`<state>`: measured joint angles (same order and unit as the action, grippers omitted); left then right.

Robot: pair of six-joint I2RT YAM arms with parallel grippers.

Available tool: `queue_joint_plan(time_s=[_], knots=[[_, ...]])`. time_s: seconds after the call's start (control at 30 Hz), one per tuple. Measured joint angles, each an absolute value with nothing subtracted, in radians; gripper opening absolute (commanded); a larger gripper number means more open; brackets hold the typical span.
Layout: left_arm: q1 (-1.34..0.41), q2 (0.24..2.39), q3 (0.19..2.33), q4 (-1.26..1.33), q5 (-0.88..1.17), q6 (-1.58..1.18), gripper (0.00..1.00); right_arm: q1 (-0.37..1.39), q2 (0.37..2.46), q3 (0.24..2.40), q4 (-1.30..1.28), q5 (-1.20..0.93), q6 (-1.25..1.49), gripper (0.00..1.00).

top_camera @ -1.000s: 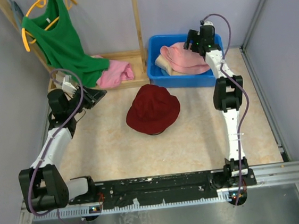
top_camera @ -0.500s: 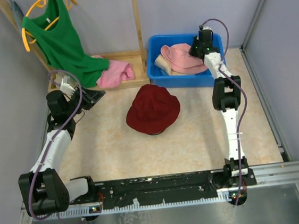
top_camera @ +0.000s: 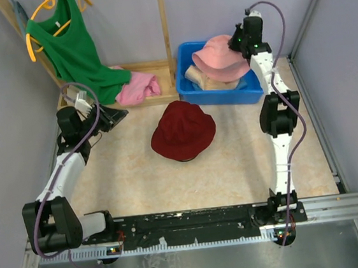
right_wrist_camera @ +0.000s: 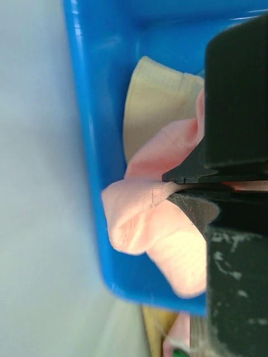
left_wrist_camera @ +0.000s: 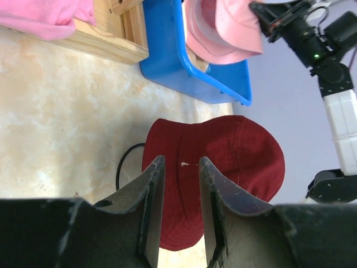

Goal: Stack the hats

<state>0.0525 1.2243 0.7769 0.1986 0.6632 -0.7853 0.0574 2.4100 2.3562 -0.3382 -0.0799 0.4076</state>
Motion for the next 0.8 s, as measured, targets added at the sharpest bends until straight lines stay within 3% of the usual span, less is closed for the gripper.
queue_joint_plan(time_s=[0.27,0.5,0.8], knots=[[0.052,1.252,0.879,0.179,0.741,-0.839,0.41,0.095,2.185,2.300,-0.337,-0.080,0.429,0.00],[0.052,1.255,0.997,0.183,0.810,-0.906,0.40,0.164,1.958,2.070,-0.326,-0.076,0.471,0.00],[0.039,1.257,0.980,0.162,0.834,-0.962,0.41,0.316,1.720,1.795,-0.293,-0.072,0.562,0.00]])
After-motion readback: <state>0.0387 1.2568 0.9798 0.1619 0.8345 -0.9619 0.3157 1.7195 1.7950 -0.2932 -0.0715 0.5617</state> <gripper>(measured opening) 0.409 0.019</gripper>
